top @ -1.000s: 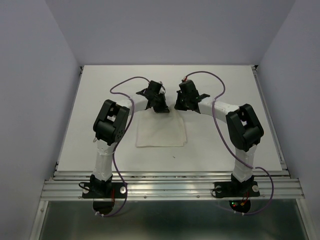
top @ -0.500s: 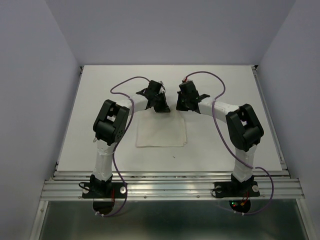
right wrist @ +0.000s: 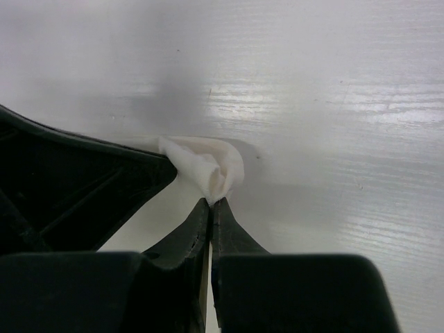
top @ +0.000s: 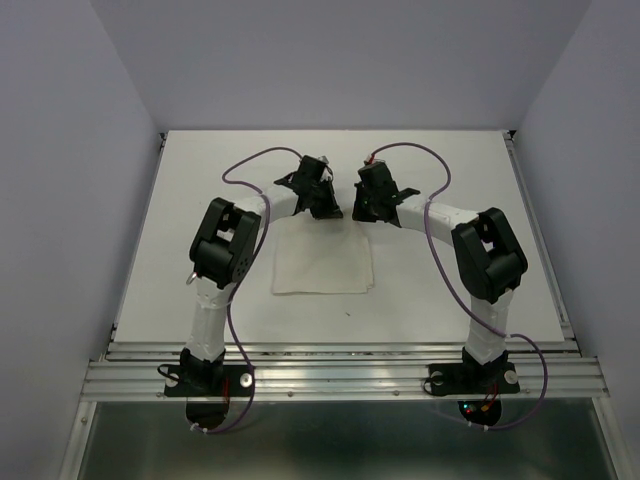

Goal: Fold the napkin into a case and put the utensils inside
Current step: Pick up the lower triangle-folded napkin from the center of the board.

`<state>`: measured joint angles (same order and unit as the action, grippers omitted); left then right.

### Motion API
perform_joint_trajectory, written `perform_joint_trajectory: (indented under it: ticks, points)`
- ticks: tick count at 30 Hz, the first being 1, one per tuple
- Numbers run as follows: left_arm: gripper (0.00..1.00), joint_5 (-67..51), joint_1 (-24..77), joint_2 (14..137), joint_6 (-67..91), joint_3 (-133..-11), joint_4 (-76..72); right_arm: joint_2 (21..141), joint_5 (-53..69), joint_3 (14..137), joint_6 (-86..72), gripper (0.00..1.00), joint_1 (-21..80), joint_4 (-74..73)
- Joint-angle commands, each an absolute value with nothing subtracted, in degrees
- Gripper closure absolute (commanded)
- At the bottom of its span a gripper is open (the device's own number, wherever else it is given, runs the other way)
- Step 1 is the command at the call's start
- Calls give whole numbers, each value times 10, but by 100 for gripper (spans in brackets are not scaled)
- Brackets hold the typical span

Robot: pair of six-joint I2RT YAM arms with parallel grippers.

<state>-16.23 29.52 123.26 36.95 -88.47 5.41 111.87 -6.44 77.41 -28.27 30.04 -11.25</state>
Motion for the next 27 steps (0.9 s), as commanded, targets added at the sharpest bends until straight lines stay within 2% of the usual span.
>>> perform_joint_trajectory:
  ticks: [1, 13, 27]
  points:
    - [100, -149, 296, 1251, 365, -916, 56, 1110, -66, 781, -279, 99, 299, -111]
    - [100, -145, 296, 1284, 368, -912, 54, 1100, -12, 790, -287, 99, 299, -111]
    - [100, -153, 296, 1281, 372, -891, 40, 1156, 34, 860, -330, 99, 299, -111]
